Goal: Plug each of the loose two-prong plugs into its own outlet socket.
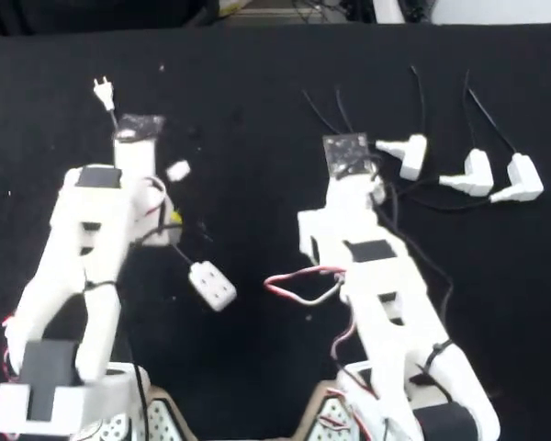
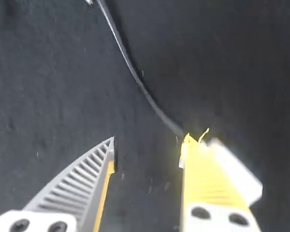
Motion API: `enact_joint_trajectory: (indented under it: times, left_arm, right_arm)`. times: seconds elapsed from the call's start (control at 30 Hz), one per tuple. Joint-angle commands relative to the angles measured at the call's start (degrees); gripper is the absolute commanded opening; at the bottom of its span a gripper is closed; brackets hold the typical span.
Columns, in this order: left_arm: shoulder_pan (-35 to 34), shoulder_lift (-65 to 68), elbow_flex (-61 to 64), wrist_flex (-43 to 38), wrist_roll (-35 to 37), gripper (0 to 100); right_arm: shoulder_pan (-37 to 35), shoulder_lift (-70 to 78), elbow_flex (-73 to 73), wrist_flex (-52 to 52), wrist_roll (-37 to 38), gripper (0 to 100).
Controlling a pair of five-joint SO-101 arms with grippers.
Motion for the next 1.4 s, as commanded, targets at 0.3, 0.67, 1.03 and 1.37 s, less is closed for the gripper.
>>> enact_joint_trajectory:
  times: [0.3, 0.67, 1.03, 1.37]
  left_arm:
    - [-10.2, 18.5, -6.8, -3.1, 16.0, 22]
    - [-23.1, 15.6, -7.3, 6.4, 6.9, 22]
    - [-17.5, 10.9, -26.2, -0.5, 6.0, 22]
    - [-9.9, 46.2, -59.2, 0.3, 12.7, 22]
  right_arm:
    - [0.4, -2.2, -2.7, -1.4, -0.5, 19.8]
    - [0.4, -2.2, -2.8, -1.4, -0.5, 19.8]
    - [0.4, -2.2, -2.8, -1.4, -0.5, 19.8]
    - [0.4, -2.2, -2.6, -1.2, -0.5, 19.8]
